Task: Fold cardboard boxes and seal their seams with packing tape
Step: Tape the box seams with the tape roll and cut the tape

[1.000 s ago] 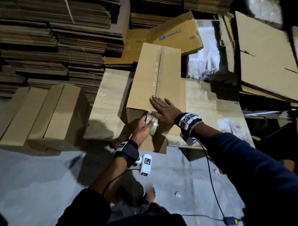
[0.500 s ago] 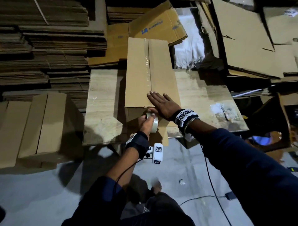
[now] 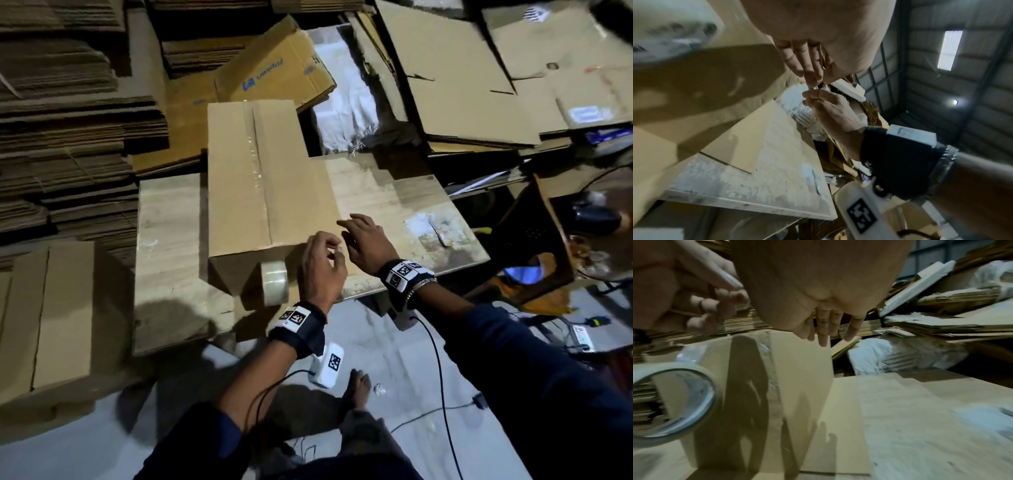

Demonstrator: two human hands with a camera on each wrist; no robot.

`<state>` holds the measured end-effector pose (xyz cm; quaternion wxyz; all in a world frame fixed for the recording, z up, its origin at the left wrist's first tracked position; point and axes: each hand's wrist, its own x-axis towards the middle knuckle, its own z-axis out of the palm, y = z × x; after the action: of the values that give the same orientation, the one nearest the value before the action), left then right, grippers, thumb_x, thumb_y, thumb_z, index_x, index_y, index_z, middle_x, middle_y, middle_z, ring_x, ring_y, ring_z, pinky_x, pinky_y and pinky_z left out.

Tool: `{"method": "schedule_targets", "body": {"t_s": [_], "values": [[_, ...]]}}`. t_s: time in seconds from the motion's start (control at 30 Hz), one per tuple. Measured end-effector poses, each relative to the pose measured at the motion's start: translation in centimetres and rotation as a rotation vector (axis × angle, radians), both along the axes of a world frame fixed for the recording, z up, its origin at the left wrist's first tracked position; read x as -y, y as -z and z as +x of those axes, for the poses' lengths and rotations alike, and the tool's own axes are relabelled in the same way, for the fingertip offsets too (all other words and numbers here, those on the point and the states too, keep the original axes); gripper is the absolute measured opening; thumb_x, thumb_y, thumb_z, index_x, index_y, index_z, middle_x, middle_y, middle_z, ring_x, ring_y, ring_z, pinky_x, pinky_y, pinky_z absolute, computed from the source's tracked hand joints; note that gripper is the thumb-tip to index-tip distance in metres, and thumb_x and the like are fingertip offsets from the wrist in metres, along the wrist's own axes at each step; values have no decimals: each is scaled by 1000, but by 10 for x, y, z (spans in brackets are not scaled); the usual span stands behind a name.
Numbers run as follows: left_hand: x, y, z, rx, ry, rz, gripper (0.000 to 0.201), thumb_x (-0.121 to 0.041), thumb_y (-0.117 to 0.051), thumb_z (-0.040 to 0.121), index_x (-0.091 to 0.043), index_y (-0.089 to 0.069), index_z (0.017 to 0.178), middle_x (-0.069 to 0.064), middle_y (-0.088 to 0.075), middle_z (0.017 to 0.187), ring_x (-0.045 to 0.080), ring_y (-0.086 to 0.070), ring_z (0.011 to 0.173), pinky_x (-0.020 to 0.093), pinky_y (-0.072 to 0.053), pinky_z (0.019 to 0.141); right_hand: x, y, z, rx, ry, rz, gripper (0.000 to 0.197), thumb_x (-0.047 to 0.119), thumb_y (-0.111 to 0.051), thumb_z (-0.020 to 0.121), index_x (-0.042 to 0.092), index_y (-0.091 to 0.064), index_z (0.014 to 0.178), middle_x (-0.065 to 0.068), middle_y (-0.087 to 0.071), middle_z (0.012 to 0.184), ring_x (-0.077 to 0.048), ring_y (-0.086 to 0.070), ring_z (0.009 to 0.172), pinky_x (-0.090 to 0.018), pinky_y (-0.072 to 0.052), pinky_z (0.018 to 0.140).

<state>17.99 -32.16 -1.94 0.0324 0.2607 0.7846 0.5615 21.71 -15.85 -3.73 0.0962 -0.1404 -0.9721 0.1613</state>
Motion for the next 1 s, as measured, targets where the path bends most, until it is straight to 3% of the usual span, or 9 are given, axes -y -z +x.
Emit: {"method": "schedule_targets", "body": {"t_s": [0.2,0.37,0.47,0.6,0.7,0.8,0.87,0.93,1.0], "values": [[-93,63,20,64,219,-310,18,-13,-59,88,-26,-58,101,-6,-66,102,19,-66,90,43,-57,77,-110,61,62,231,183,-163,42,12,-55,97,7,-57,139,-19,-62,130,-37,-42,137,-52,-46,105],[-154,104,35,47,347,-512,16,-14,-56,91,-25,-60,102,-1,-70,102,28,-67,89,42,-55,73,-198,108,109,518,372,-271,53,13,-53,98,3,-43,149,-28,-47,146,-44,-42,136,-49,-42,108],[-184,122,39,42,407,-677,26,-14,-59,93,-19,-64,118,8,-70,118,35,-66,103,41,-53,83,-240,126,122,553,397,-255,54,16,-53,100,3,-39,150,-27,-35,155,-45,-40,139,-50,-39,109],[-208,150,41,-12,554,-964,59,-22,-58,98,-13,-44,155,10,-40,163,31,-39,148,42,-35,118,-286,137,118,520,434,-231,56,12,-50,102,1,-34,154,-28,-26,161,-45,-30,146,-47,-29,117],[-213,170,46,-40,598,-1070,66,-27,-56,100,-12,-33,161,9,-20,172,28,-21,158,45,-27,124,-306,150,111,525,458,-256,63,13,-49,103,3,-25,160,-30,-18,165,-47,-24,150,-48,-24,121],[-211,183,51,-16,614,-1106,69,-30,-52,102,-12,-25,164,9,-11,174,27,-15,160,47,-26,125,-313,160,109,569,435,-239,58,13,-56,99,5,-38,153,-29,-22,164,-47,-31,146,-48,-32,117],[-210,187,51,1,619,-1108,70,-30,-51,103,-13,-22,165,8,-8,175,27,-13,160,48,-25,125,-310,158,107,565,453,-171,39,11,-60,94,3,-56,132,-28,-43,150,-45,-50,131,-48,-47,103],[-210,187,49,30,621,-1103,71,-31,-51,103,-14,-22,165,6,-6,175,25,-11,161,49,-27,125,-302,154,105,523,485,-75,27,6,-61,90,-1,-67,115,-24,-68,114,-41,-68,105,-46,-59,83],[-210,184,46,57,620,-1085,70,-32,-51,104,-15,-23,165,5,-8,175,24,-12,161,48,-27,125,-292,151,103,534,491,-36,23,5,-62,89,-1,-69,110,-21,-72,96,-38,-71,94,-43,-59,73]]}}
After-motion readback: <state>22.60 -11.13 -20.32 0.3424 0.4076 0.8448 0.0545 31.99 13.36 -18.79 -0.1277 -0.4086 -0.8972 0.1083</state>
